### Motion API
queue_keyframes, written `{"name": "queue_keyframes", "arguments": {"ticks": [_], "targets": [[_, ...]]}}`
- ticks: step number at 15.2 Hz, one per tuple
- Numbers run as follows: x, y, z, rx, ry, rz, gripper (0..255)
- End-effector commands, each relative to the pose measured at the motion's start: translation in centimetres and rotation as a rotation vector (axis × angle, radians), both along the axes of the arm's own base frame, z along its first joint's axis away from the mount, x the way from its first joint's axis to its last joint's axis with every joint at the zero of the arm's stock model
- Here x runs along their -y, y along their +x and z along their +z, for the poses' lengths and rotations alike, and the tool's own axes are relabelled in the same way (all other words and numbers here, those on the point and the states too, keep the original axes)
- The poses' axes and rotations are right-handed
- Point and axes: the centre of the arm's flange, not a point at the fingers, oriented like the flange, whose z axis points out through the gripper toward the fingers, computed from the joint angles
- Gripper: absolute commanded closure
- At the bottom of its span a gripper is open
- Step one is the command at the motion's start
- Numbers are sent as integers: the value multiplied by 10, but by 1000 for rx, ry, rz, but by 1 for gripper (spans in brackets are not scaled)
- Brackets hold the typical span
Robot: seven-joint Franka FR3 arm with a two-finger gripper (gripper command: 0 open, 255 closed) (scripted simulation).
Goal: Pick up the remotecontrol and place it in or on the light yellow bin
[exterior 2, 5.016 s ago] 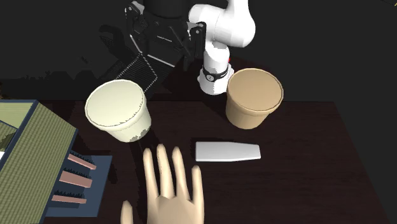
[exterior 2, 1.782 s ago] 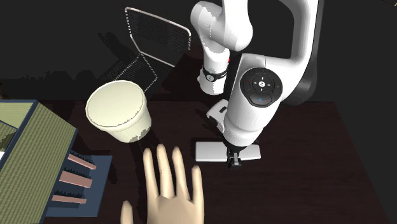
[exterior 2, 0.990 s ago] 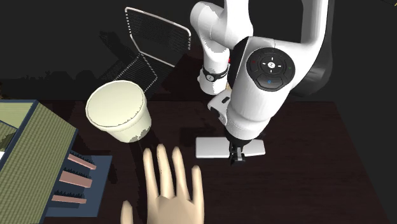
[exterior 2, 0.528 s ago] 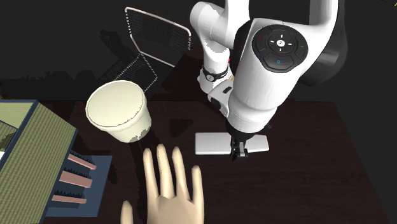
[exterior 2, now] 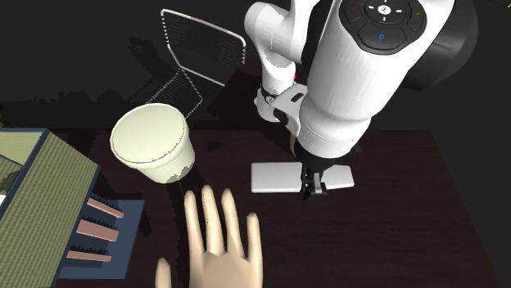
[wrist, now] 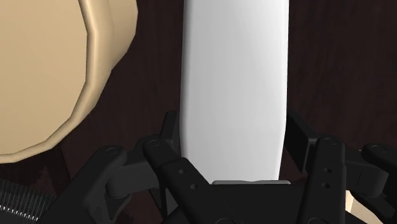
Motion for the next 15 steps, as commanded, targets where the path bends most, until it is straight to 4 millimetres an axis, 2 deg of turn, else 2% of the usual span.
{"name": "queue_keyframes", "arguments": {"ticks": [1, 15], "targets": [[0, 1, 11, 0, 0, 0, 255], [0, 1, 85, 0, 0, 0, 255]]}}
